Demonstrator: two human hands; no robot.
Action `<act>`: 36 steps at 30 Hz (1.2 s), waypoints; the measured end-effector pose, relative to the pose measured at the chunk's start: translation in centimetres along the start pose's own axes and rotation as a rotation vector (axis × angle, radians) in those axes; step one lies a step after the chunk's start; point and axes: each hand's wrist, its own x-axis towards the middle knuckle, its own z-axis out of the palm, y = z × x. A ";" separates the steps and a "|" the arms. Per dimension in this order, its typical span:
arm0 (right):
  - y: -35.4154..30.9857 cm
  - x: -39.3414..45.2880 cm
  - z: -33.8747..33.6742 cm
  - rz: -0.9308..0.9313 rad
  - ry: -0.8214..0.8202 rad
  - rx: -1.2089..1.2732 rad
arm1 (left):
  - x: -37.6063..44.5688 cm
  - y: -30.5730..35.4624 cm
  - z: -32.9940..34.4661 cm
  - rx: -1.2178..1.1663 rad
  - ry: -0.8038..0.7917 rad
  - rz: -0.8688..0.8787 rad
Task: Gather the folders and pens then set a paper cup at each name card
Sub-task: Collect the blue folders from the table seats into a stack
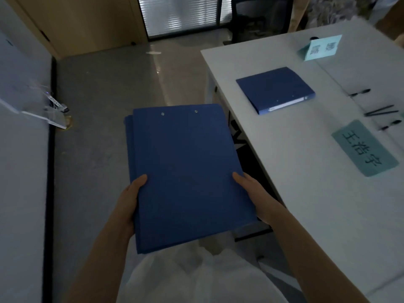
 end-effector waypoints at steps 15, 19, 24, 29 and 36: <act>-8.9 14.0 8.0 -0.198 0.324 -0.117 | 13.6 14.5 -1.2 0.071 -0.107 -0.040; -12.5 19.3 7.0 -0.213 0.345 -0.206 | 18.7 18.6 1.7 0.149 -0.140 -0.100; -18.4 25.3 4.7 -0.183 0.371 -0.215 | 24.8 23.7 6.3 0.162 -0.154 -0.119; -24.5 29.9 3.0 -0.178 0.286 -0.180 | 30.0 29.2 10.1 0.167 -0.161 -0.128; -30.8 35.8 2.8 -0.124 0.341 -0.119 | 37.4 35.6 13.0 0.182 -0.202 -0.151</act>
